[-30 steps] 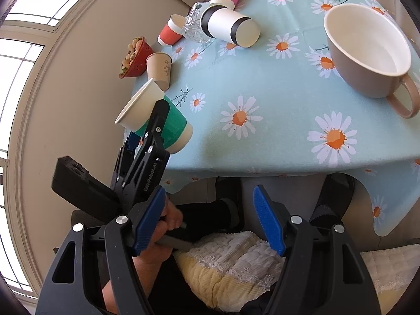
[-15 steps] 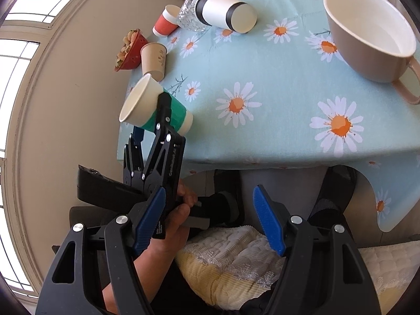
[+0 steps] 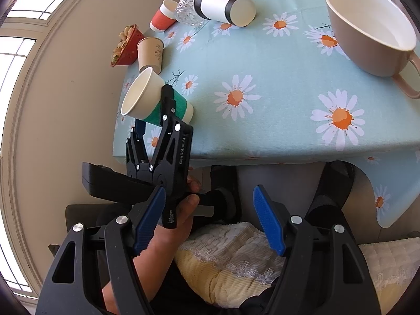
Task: Flip cup upright
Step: 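Lower the teal-banded cup upright onto the tablecloth with the left gripper, then open the left gripper and withdraw both tools from the cup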
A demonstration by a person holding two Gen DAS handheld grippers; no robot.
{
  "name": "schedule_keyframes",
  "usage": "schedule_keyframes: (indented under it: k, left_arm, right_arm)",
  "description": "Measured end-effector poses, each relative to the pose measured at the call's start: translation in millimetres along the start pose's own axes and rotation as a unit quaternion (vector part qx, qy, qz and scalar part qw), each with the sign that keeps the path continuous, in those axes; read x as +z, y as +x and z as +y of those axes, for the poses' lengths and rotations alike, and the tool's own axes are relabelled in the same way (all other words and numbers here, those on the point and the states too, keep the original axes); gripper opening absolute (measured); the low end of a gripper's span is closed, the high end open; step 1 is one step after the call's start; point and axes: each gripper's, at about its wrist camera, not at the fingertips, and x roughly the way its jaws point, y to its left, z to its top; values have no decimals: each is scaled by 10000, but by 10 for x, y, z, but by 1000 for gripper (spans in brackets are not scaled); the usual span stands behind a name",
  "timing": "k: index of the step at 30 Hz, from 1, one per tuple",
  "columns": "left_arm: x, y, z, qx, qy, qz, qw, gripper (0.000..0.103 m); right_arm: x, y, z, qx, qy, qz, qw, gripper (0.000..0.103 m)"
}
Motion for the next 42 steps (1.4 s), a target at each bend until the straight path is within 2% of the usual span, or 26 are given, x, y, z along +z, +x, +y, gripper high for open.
schedule_keyframes:
  k: [14,16,24,28,31,42]
  left_arm:
    - [-3,21,59,-172,-164,163,9996,66]
    - [9,7,58,-189,-192,145,9995,73]
    - [81,-63,101,-184,-225,120,9995,75]
    - [129,-150,140,-177,-262,88,9995,80]
    - [182,-249,167,-233,-306,71,9992,87]
    - [362,-597,185,-455,-362,-57,9983,91]
  right_arm:
    - [-46,-21,22,-32,-4,1,10000,69]
    - [-59,-40,29,-42,-9,-14,10000,69]
    - [-166,-144,99,-80,-62,-107,9999,69]
    - [-242,-212,175,-68,-120,-179,9997,69]
    - [-318,-273,244,-66,-175,-245,9995,69]
    - [-653,-527,385,-67,-238,-549,9982,69]
